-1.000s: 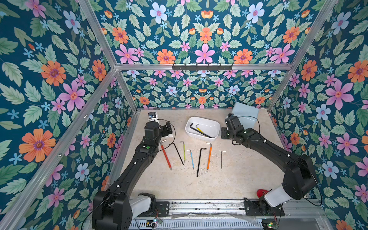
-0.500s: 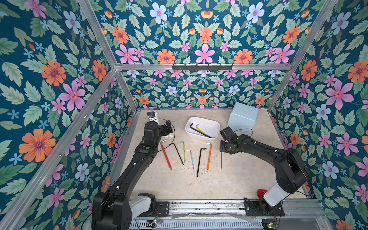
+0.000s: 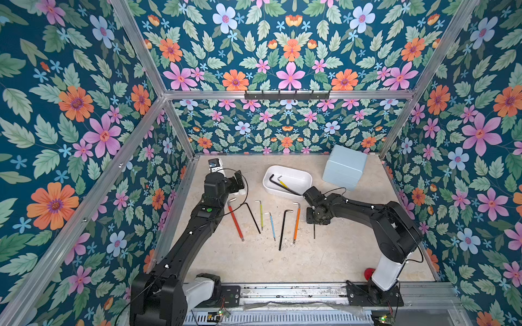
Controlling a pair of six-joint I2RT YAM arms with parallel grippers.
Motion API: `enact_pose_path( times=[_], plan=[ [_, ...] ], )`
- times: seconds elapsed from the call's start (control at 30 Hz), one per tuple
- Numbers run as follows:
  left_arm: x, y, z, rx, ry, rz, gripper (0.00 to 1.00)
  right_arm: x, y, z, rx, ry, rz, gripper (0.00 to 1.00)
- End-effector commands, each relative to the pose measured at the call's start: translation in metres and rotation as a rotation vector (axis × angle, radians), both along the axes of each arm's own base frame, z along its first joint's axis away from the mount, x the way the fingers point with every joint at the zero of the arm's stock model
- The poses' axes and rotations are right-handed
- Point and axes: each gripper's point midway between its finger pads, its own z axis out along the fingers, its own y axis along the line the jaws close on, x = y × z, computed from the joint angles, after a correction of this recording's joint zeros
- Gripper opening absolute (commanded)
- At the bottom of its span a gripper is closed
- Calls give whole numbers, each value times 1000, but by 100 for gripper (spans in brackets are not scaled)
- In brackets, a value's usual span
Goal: Put the hex key on the desktop into the storage box
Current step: Pick up the Allen key from the center of the board.
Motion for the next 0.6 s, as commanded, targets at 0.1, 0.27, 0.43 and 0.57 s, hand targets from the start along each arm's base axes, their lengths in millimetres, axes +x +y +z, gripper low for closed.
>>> enact_pose_path(
  times=[0.1, 0.27, 0.43, 0.57],
  plan=[
    [0, 3, 7, 20, -18, 9, 99, -13, -4, -9, -28, 56, -15, 39],
    [-3, 6, 12, 31, -28, 21, 99, -23, -8, -15, -46, 92, -19, 27],
    [-5, 8, 14, 38, -33, 27, 99, -26, -5, -16, -52, 110, -14, 15],
    [-6, 10, 14, 46, -34, 31, 100, -26, -3, -18, -80, 123, 14, 1]
  ],
)
